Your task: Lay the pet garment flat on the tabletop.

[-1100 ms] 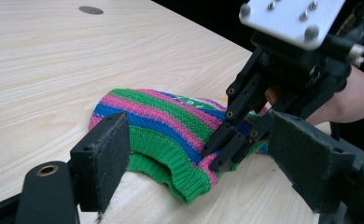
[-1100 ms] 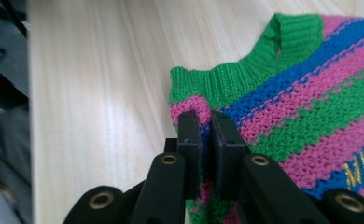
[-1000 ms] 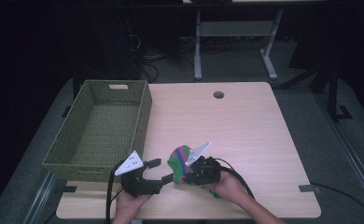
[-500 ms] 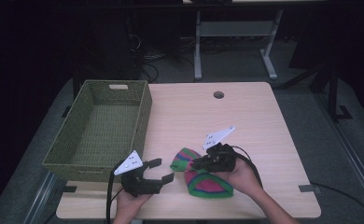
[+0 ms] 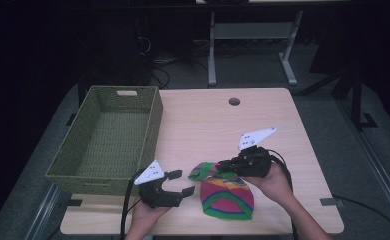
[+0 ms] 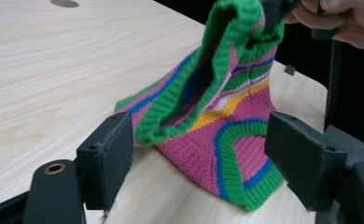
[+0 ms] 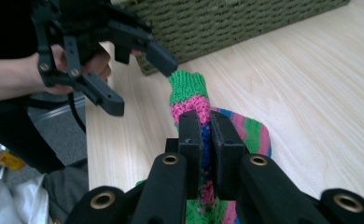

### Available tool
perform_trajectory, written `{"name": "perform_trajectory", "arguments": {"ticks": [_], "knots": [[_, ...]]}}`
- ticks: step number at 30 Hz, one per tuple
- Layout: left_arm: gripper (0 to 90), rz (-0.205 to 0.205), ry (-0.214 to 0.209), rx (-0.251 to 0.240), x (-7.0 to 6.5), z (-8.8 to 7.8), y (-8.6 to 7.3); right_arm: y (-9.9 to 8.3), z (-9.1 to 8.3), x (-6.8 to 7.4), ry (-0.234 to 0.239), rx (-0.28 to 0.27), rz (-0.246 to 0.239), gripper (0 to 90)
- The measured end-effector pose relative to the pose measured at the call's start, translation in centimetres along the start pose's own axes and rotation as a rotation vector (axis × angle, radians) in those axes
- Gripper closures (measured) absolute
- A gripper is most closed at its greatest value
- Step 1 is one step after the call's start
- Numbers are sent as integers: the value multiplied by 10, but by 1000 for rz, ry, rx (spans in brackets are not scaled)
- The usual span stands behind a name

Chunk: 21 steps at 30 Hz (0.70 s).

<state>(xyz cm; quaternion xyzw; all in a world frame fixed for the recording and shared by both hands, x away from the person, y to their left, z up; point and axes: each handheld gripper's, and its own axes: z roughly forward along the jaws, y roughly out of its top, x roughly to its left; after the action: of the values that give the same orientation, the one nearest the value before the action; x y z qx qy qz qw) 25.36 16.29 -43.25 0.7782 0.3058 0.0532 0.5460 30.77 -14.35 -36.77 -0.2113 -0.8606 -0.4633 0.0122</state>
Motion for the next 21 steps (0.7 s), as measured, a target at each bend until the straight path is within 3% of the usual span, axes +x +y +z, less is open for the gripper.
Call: {"name": "perform_trajectory", "arguments": {"ticks": [7,9,16,21], "knots": [[237,3,27,8,2,3,2,1,-11,-2,12,-38,0,839],[273,-1,13,19,4,5,1,2,-14,-1,13,-51,-8,838],[306,56,36,93,5,23,5,6,-25,0,18,-78,-23,839],[351,52,42,101,14,35,9,8,-29,-2,29,-93,-16,839]]}}
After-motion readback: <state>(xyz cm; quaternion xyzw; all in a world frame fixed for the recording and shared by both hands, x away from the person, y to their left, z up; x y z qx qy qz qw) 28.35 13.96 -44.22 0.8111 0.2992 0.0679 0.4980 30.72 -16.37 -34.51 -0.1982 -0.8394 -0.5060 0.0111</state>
